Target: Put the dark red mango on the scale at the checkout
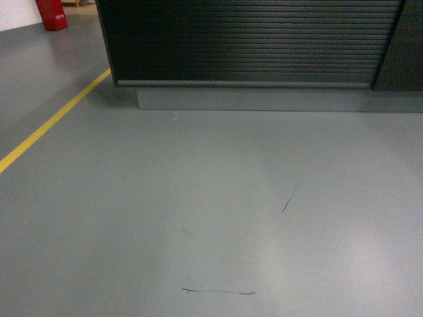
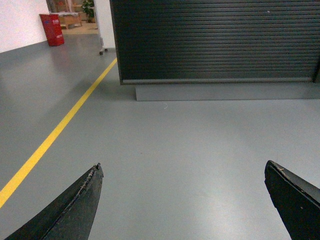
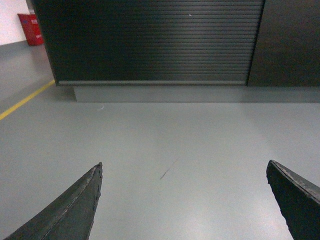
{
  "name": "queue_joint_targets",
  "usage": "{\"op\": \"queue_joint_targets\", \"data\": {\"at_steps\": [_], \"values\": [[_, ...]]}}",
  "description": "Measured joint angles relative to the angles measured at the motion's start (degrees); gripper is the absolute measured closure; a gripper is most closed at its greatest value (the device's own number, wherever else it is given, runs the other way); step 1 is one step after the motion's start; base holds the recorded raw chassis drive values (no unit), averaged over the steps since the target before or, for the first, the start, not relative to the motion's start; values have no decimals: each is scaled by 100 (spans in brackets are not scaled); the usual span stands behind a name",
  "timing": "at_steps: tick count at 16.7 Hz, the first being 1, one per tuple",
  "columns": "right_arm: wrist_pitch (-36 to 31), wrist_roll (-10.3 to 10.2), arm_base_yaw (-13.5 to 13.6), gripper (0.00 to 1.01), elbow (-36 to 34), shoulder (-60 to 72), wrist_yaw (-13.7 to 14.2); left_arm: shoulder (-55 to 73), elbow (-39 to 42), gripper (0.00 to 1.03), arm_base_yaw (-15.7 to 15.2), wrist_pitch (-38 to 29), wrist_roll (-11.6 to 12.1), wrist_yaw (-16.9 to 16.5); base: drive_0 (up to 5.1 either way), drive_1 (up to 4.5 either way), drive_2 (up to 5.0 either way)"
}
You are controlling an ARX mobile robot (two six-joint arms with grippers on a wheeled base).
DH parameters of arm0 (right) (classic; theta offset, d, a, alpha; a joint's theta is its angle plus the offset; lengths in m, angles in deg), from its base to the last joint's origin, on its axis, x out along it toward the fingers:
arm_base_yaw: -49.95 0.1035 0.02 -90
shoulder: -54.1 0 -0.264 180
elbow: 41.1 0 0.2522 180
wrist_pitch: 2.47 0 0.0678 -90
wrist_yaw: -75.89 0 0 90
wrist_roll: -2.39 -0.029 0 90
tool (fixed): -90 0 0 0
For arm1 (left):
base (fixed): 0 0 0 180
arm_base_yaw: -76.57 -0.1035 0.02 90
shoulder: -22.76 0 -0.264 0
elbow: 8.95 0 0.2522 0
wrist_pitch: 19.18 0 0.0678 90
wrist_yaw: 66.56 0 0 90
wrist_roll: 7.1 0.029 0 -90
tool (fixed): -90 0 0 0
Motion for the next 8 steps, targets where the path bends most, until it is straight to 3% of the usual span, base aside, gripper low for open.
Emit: {"op": "queue_joint_targets", "data": {"at_steps": [8], "values": [[-2, 2, 0, 3, 0, 0, 2, 0, 0, 5, 0, -2, 2, 2, -4, 423, -431]]}}
